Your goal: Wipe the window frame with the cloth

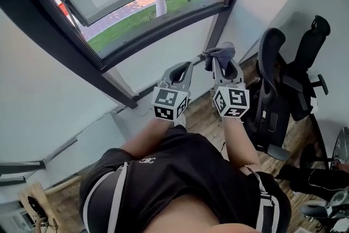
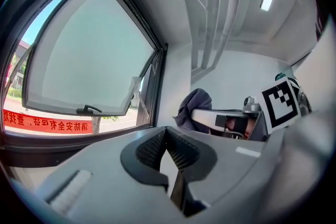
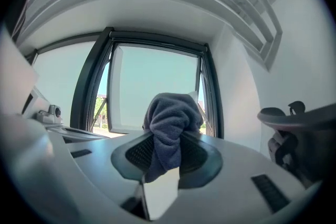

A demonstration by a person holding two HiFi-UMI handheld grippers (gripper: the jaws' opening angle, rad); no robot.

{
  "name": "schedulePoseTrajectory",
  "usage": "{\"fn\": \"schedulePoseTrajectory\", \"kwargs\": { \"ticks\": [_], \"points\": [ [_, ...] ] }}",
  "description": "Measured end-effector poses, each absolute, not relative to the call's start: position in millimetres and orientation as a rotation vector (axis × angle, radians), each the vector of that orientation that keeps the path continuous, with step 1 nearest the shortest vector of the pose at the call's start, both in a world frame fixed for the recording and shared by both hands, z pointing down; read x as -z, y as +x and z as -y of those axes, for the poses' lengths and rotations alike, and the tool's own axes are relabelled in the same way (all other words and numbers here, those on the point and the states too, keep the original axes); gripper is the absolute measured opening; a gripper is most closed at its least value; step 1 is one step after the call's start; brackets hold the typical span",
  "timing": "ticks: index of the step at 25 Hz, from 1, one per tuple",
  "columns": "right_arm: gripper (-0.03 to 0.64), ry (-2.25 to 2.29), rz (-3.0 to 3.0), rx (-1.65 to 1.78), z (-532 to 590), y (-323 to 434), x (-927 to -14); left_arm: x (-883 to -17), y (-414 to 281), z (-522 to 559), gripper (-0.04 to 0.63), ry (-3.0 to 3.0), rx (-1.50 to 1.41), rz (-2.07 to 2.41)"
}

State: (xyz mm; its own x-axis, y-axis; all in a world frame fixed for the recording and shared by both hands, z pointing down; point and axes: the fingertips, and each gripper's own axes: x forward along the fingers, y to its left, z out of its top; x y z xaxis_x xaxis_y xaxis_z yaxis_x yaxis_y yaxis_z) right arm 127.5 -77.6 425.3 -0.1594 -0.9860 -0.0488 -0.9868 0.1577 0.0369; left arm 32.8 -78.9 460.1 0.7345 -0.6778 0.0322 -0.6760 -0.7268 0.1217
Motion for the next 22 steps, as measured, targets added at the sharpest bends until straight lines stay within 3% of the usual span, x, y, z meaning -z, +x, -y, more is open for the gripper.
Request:
{"fn": "schedulePoseTrajectory", "kwargs": {
  "ticks": [13,22],
  "points": [
    [0.110,-2.038,-2.389,-0.138,250,156,-400,-462,46,235,0.009,2.763,-0.007,1.186],
    [0.110,-2.065,-2.367,-0.120,297,171,-407,-469,49,288,0.009,2.733,-0.024,1.208]
  ]
}}
